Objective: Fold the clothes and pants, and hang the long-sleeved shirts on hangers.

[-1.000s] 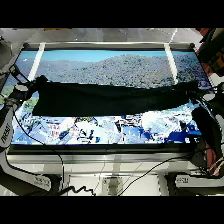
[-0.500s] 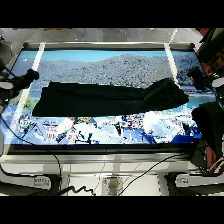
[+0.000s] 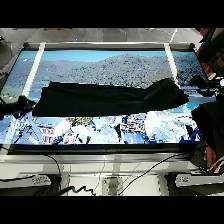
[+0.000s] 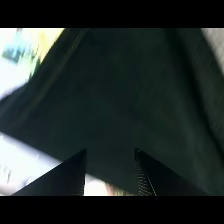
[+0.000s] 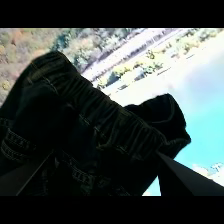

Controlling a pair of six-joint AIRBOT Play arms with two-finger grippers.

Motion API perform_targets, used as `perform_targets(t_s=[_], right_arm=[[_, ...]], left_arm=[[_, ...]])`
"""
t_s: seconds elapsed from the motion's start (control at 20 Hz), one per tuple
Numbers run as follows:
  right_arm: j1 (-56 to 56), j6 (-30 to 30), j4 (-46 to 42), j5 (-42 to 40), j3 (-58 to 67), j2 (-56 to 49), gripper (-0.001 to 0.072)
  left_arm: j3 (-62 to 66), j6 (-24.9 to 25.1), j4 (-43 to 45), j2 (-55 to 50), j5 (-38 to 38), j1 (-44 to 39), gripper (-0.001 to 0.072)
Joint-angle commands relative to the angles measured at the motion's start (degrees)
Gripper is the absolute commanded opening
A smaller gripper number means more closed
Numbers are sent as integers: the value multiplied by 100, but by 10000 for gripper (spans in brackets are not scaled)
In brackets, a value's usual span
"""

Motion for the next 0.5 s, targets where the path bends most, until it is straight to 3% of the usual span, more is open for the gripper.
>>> perform_targets(t_s=[0.0, 0.05, 0.1, 0.15, 0.25, 0.45], right_arm=[[-24, -9, -105, 247, 11, 0, 687], [-24, -9, -105, 247, 11, 0, 687], [-24, -9, -92, 249, 11, 0, 687], [-24, -9, -74, 258, 11, 0, 687], [-4, -9, -72, 293, 11, 0, 687], [184, -85, -63, 315, 11, 0, 687]], left_arm=[[-1158, 48, 24, 669, 264, 267, 400], [-1429, 46, 22, 822, 531, 267, 512], [-1613, 44, 0, 866, 752, 236, 681], [-1709, 42, -22, 833, 876, 195, 720], [-1727, 48, -98, 673, 1290, 26, 720], [-1711, 66, -914, 243, 2957, -605, 720]])
